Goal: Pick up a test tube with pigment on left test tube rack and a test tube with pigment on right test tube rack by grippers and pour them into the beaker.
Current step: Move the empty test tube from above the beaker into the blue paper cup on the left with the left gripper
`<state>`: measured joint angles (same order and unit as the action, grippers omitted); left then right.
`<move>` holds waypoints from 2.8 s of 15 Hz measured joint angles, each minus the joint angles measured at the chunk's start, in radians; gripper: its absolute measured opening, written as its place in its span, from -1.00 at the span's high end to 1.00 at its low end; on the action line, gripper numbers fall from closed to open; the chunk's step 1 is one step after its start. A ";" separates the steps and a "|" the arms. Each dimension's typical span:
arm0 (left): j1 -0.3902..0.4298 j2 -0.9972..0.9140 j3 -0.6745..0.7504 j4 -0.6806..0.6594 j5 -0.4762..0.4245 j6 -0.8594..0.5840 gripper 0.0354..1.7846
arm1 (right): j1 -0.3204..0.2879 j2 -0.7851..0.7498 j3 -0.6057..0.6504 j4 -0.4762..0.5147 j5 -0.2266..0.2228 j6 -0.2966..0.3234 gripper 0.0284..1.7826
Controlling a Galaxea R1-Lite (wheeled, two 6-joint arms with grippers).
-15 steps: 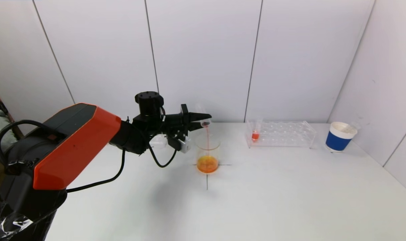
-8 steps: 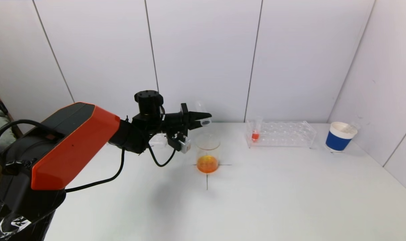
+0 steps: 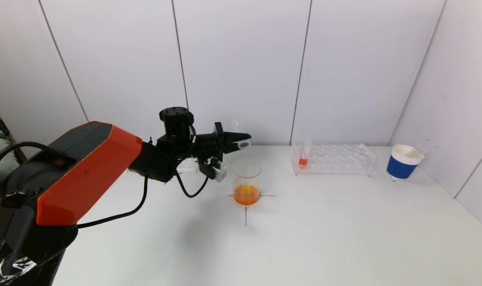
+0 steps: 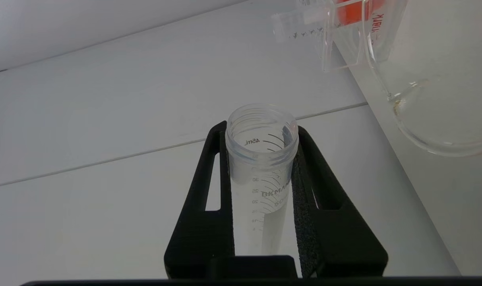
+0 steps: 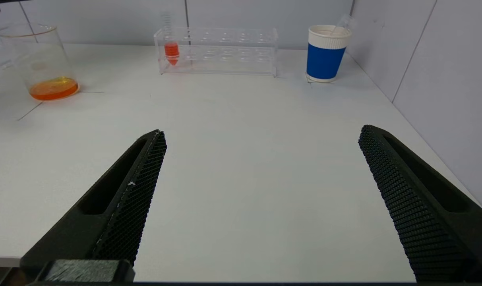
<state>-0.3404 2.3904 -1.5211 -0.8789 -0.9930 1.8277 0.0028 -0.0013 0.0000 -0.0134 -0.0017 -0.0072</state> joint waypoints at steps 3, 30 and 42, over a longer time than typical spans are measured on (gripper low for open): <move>0.000 -0.001 0.005 0.001 0.004 -0.003 0.54 | 0.000 0.000 0.000 0.000 0.000 0.000 -0.98; 0.039 -0.222 -0.059 0.027 0.869 -1.257 0.54 | 0.000 0.000 0.000 0.000 0.000 0.000 -0.98; 0.245 -0.323 -0.180 0.255 1.359 -1.500 0.54 | 0.000 0.000 0.000 0.000 0.000 0.000 -0.98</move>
<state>-0.0951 2.0670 -1.7015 -0.6238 0.3655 0.3281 0.0028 -0.0013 0.0000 -0.0130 -0.0017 -0.0072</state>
